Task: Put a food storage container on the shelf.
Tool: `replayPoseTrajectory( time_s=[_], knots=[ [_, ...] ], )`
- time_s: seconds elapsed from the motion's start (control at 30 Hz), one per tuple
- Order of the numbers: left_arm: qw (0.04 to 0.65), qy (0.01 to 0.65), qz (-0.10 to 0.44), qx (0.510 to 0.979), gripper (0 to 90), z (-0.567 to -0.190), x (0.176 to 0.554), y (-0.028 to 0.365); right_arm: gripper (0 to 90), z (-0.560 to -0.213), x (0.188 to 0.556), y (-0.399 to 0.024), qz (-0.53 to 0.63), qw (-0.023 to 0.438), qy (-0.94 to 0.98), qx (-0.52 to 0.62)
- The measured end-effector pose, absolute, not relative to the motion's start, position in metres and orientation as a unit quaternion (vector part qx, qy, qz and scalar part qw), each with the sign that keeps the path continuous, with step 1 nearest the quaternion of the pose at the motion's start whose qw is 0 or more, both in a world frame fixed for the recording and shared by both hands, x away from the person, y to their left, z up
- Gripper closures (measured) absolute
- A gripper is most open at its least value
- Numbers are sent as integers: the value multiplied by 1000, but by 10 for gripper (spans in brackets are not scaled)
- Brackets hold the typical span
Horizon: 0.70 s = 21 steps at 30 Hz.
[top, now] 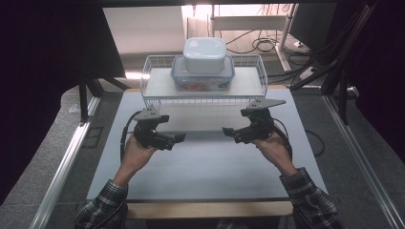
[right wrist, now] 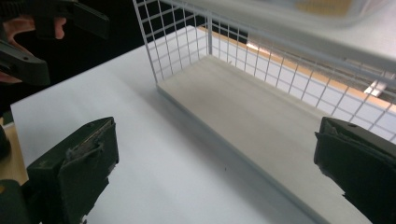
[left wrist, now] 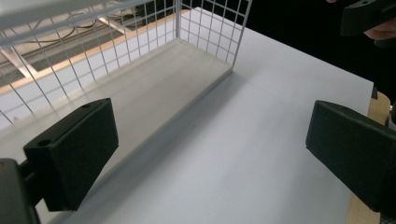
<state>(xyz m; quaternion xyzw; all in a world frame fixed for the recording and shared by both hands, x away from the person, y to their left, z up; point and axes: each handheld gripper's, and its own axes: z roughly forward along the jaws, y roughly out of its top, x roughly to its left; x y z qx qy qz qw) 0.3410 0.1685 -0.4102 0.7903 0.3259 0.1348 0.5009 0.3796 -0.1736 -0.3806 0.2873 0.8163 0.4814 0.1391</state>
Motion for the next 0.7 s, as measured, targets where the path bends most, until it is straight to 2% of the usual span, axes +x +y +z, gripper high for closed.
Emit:
replayPoseTrajectory(
  time_s=[0.27,0.7],
  knots=[
    [498,327,128,793,18,-430,325,170,0,-398,365,-187,472,153,818,291],
    [483,338,121,799,13,-466,310,174,0,-434,352,-205,462,146,819,308]
  ],
)
